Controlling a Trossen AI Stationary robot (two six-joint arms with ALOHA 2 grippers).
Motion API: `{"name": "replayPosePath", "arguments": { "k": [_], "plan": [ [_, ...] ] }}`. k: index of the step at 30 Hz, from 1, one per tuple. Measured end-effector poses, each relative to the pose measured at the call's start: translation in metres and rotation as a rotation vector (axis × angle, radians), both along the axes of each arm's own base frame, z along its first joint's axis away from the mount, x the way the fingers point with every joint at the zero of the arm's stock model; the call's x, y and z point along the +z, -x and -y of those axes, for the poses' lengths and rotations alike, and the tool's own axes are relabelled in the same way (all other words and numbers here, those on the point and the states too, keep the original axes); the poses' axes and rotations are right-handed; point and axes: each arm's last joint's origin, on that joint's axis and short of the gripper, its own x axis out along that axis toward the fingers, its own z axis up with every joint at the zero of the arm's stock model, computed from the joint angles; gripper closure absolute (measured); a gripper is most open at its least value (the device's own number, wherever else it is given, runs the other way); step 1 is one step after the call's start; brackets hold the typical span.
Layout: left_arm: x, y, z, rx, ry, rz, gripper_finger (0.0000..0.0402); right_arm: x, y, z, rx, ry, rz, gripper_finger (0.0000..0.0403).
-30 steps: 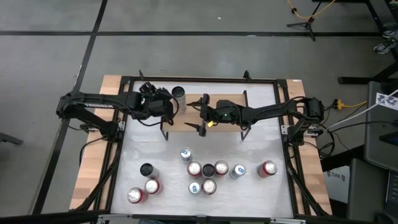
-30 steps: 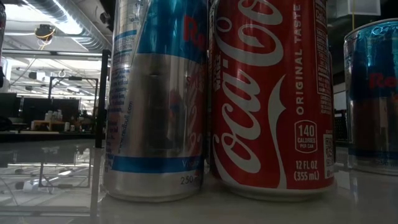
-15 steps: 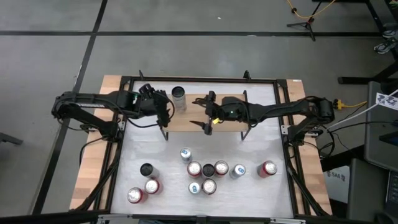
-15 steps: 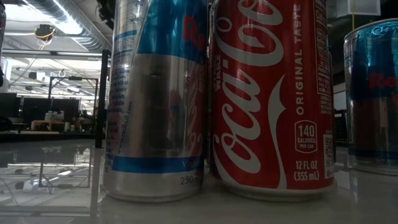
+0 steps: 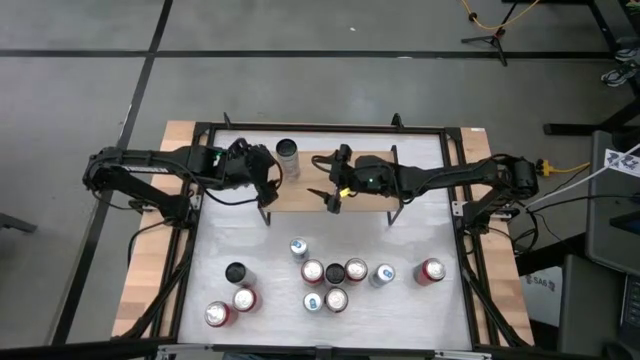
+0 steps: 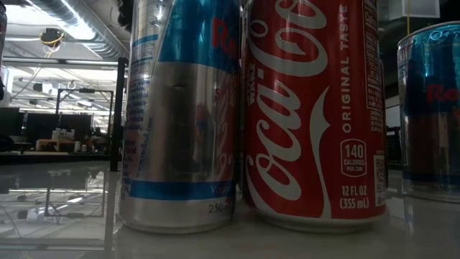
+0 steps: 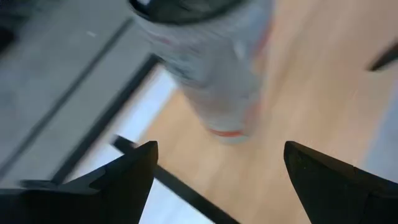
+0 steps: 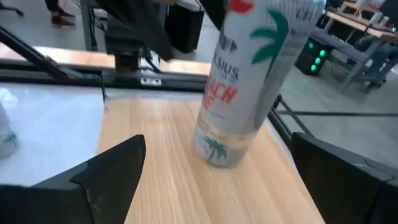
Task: Place canned beverage on shelf
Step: Put the center white soda can on the shelf
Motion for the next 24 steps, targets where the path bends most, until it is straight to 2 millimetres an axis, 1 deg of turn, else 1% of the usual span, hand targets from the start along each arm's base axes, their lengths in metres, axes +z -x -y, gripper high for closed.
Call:
{"name": "replayPosePath", "arguments": {
  "k": [5,8,10,12,14,17,24],
  "plan": [
    [0.0,-0.004,0.013,-0.107,0.16,0.049,0.006,-0.003,0.001,0.0,0.0,-0.002,-0.027,0.0011],
    [0.005,-0.011,0.023,-0.194,0.226,0.127,0.006,-0.003,0.001,0.0,0.0,-0.002,-0.027,0.0011],
    [0.009,-0.015,0.03,-0.235,0.238,0.191,0.006,-0.003,0.001,0.0,0.0,-0.002,-0.028,0.0011],
    [0.013,-0.019,0.035,-0.25,0.219,0.247,0.006,-0.003,0.001,0.0,0.0,-0.002,-0.028,0.0011],
    [0.016,-0.021,0.037,-0.23,0.177,0.288,0.006,-0.003,0.001,0.0,0.0,-0.002,-0.028,0.0011],
    [0.024,-0.018,0.039,-0.198,0.123,0.329,0.006,-0.004,0.001,0.0,0.0,-0.002,-0.04,0.0011],
    [0.064,-0.013,0.038,-0.192,0.022,0.427,0.006,-0.005,0.001,0.0,0.0,-0.003,-0.049,0.0011]
  ]
}}
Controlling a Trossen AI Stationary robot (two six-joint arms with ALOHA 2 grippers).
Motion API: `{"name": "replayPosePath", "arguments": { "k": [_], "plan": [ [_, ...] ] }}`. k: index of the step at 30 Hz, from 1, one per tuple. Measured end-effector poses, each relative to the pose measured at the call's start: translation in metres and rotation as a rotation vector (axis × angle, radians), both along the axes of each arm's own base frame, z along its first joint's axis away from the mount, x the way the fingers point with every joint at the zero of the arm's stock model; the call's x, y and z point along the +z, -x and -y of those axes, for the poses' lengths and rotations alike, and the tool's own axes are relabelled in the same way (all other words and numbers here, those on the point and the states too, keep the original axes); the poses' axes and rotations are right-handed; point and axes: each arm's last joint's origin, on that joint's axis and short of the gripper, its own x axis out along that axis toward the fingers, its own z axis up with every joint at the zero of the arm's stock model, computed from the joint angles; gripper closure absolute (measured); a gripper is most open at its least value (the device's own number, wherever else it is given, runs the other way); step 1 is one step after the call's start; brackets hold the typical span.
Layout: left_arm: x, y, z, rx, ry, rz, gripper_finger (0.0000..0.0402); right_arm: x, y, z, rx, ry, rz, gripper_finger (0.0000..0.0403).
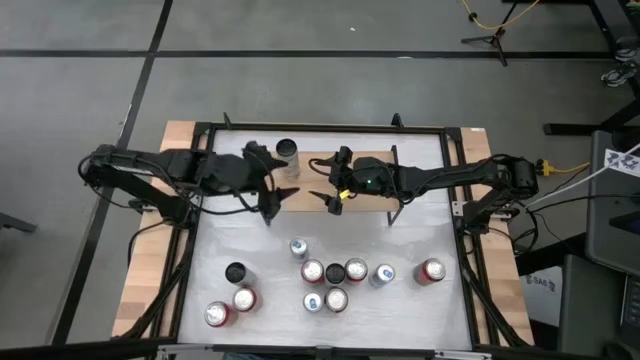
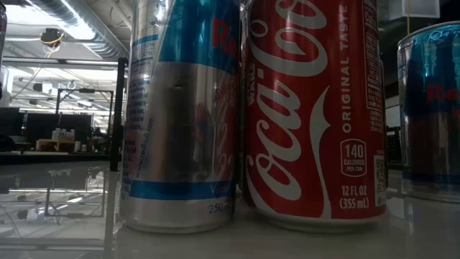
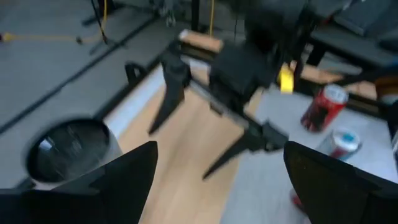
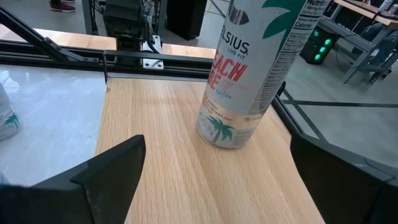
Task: Place canned beverage on shelf
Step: Put the center white soda can on the shelf
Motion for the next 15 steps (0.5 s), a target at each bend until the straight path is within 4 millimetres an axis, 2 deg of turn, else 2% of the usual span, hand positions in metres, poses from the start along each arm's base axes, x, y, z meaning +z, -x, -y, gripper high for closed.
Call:
{"name": "replayPosePath", "arguments": {
  "k": [7,15],
  "plan": [
    [0.032,0.008,-0.011,0.053,-0.139,0.05,0.006,0.0,0.0,0.0,0.0,0.0,0.0,0.0011],
    [0.045,0.013,-0.024,0.144,-0.208,0.045,0.006,0.0,0.0,0.0,0.0,0.0,0.0,0.0011]
  ]
}}
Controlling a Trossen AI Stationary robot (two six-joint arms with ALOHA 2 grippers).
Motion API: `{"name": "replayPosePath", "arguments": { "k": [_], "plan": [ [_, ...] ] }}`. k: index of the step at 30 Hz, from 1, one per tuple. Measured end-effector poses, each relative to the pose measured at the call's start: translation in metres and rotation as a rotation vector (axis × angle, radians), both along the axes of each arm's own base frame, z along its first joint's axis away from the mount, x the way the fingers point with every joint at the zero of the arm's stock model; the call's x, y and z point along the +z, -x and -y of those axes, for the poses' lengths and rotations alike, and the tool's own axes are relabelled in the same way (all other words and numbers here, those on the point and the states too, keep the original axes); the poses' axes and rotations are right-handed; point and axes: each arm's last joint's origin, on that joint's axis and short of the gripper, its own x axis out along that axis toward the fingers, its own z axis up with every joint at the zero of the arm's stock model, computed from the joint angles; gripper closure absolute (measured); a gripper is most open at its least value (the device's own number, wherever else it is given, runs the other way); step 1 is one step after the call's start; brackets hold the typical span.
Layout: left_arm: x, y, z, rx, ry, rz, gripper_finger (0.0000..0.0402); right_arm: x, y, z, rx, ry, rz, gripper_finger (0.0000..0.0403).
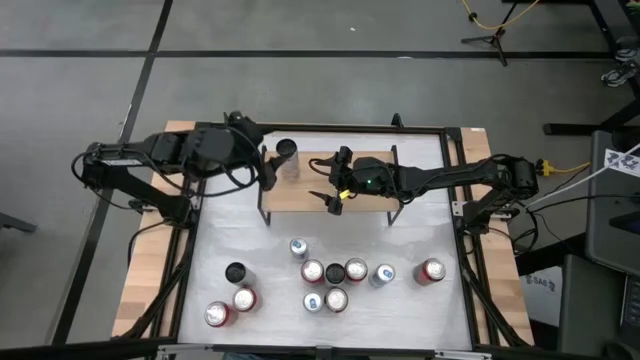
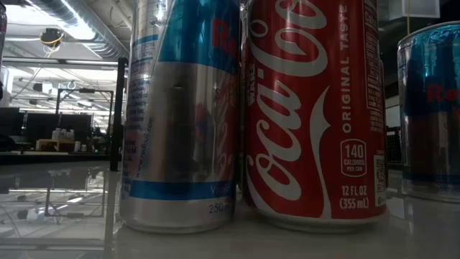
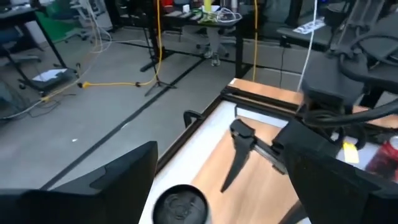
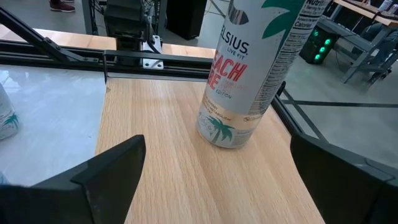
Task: Place canned beverage on shelf
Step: Put the center white soda can on the shelf
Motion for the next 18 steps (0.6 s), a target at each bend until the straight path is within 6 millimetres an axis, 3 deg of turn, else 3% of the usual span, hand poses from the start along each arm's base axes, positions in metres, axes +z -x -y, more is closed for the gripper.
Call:
{"name": "replayPosePath", "arguments": {
  "k": [9,18],
  "plan": [
    [-0.009,0.002,-0.002,-0.116,0.009,-0.122,0.006,0.0,0.0,0.0,0.003,-0.001,0.0,0.0011],
    [-0.02,0.008,-0.006,-0.104,0.012,-0.262,0.006,0.0,0.0,-0.001,0.021,-0.007,0.001,0.0011]
  ]
}}
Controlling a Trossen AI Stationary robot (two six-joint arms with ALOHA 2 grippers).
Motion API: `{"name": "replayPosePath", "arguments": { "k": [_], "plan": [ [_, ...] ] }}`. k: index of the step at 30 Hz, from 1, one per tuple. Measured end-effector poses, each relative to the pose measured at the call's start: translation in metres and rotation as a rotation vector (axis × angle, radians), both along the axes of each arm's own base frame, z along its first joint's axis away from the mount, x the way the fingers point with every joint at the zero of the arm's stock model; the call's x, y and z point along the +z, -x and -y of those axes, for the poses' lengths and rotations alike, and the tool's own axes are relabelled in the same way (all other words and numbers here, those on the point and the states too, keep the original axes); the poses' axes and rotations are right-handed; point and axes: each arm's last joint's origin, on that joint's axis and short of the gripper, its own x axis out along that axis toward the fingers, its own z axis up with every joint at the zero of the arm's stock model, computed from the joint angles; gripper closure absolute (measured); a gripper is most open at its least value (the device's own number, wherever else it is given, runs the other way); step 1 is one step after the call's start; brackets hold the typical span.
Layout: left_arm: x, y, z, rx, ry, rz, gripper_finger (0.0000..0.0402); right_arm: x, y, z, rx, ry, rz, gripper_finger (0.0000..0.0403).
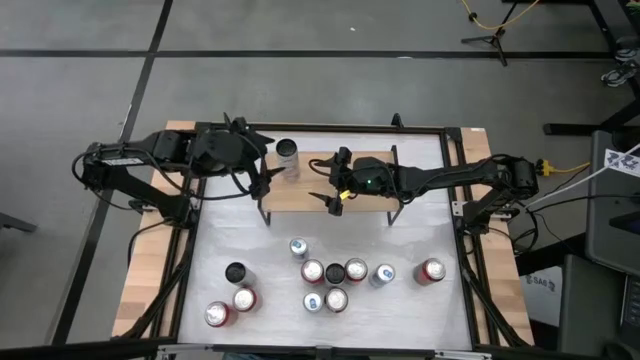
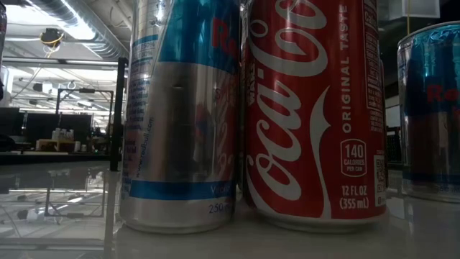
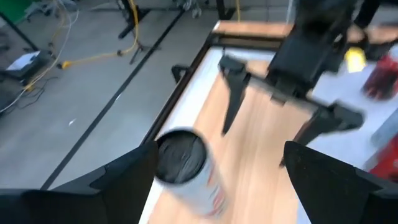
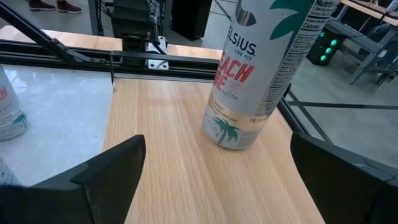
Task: Place canned beverage on shelf
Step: Put the center white soda can on the shelf
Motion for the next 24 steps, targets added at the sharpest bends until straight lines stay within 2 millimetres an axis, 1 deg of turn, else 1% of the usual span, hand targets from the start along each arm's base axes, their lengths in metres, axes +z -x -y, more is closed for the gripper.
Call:
{"name": "replayPosePath", "arguments": {
  "k": [6,10,15,18,24],
  "plan": [
    [-0.017,0.013,-0.001,0.033,0.009,-0.205,0.006,0.0,0.0,0.0,0.0,0.0,0.0,0.0011],
    [-0.04,0.009,-0.001,0.078,0.045,-0.266,0.006,0.0,0.0,0.0,0.0,0.0,0.001,0.0011],
    [-0.072,0.005,-0.002,0.097,0.032,-0.352,0.006,0.0,0.0,0.0,0.001,0.0,0.001,0.0011],
    [-0.087,0.002,-0.005,0.141,-0.009,-0.365,0.006,0.0,0.0,0.0,0.001,0.0,0.001,0.0011],
    [-0.105,-0.002,-0.017,0.235,-0.062,-0.341,0.006,0.0,0.0,0.0,0.001,0.0,0.001,0.0011]
  ]
}}
